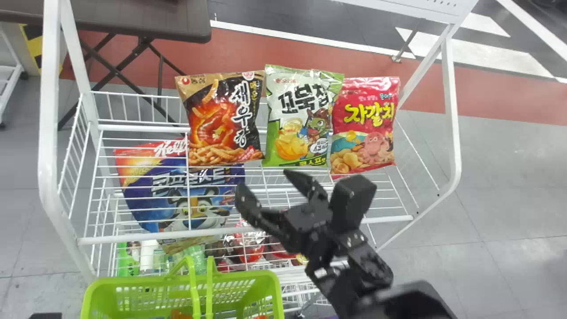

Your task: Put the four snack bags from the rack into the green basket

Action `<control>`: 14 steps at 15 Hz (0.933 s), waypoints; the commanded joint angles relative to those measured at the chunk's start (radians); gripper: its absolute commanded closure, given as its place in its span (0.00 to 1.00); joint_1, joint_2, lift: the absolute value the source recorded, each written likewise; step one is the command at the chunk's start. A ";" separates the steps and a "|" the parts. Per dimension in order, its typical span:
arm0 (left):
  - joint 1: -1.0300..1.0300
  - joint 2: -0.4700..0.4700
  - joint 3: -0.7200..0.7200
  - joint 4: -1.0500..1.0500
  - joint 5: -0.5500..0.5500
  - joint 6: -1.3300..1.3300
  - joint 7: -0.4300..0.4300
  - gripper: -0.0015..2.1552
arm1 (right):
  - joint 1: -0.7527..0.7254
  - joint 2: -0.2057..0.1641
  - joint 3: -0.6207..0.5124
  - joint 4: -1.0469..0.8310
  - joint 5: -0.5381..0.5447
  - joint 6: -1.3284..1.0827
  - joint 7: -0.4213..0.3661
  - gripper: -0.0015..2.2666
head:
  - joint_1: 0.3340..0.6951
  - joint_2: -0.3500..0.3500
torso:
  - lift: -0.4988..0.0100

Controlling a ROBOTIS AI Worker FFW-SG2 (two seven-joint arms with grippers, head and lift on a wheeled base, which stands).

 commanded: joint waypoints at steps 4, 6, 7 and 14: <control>-0.016 0.005 0.003 0.021 0.005 -0.001 -0.011 0.94 | -0.261 0.009 0.162 0.263 0.065 -0.078 -0.216 0.04 | 1.00 0.14 | 0.97; -0.017 0.010 0.004 0.024 0.009 -0.001 -0.015 0.94 | -0.333 0.024 0.179 0.332 0.065 -0.063 -0.230 0.04 | 1.00 0.21 | 0.97; -0.017 0.014 0.007 0.024 0.010 -0.004 -0.017 0.94 | -0.373 0.033 0.179 0.364 0.066 -0.035 -0.230 0.04 | 1.00 0.23 | 0.97; -0.012 0.027 0.015 0.035 0.025 -0.029 -0.031 0.94 | -0.405 0.052 0.192 0.358 0.105 0.137 -0.219 0.97 | 1.00 0.32 | 0.97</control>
